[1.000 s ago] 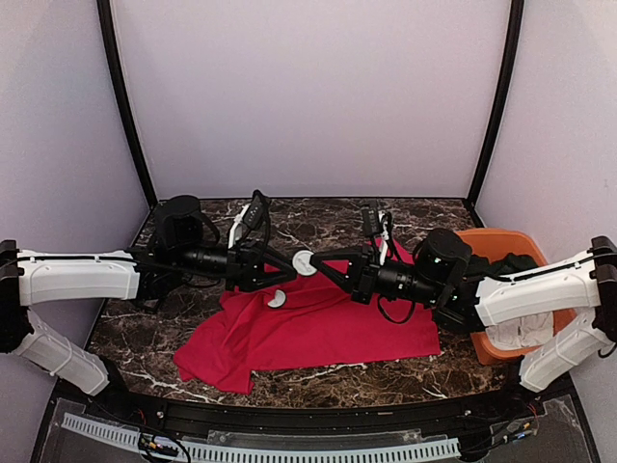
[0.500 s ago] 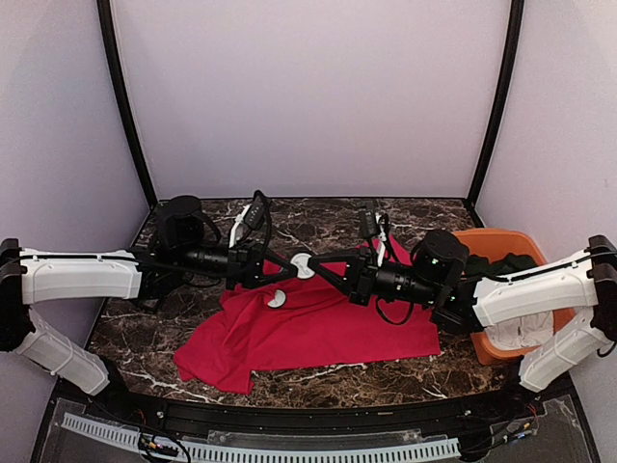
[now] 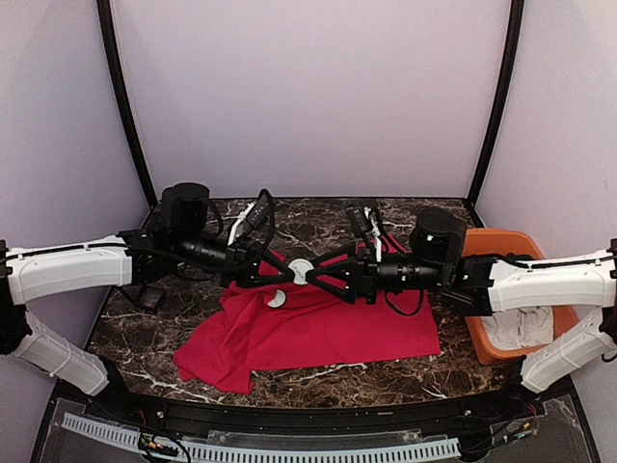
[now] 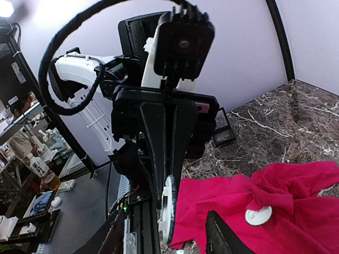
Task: Pin the brooch onto the clothing
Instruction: Pass from the right arm to the left, then pass from the left arm to the right
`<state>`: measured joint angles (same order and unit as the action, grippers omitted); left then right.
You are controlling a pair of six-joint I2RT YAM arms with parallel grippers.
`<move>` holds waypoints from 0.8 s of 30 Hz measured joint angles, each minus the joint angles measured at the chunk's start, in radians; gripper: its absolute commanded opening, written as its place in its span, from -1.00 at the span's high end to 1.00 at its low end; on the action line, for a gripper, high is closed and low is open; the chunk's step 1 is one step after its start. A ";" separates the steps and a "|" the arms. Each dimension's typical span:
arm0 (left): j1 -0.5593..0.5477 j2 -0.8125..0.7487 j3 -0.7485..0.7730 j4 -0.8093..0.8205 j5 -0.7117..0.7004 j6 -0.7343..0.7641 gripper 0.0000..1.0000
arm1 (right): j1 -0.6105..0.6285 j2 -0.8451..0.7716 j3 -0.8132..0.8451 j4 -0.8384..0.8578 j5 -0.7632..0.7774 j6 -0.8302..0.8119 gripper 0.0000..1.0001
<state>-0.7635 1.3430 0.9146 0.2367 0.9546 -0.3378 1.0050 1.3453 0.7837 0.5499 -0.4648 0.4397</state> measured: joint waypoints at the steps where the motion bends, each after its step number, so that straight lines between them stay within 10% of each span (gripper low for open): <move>1: 0.000 -0.013 0.015 -0.064 0.002 0.033 0.99 | -0.008 -0.018 0.008 -0.038 -0.015 -0.010 -0.10; 14: -0.003 -0.025 0.236 -0.737 0.026 0.420 0.99 | -0.057 0.045 0.300 -0.605 -0.277 -0.227 -0.01; 24: -0.031 0.026 0.315 -0.939 -0.062 0.546 0.99 | -0.061 0.211 0.351 -0.705 -0.429 -0.148 0.16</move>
<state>-0.7948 1.3689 1.2301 -0.7025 0.8925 0.2085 0.9443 1.5562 1.1343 -0.1547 -0.8936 0.2920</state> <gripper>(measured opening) 0.013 0.429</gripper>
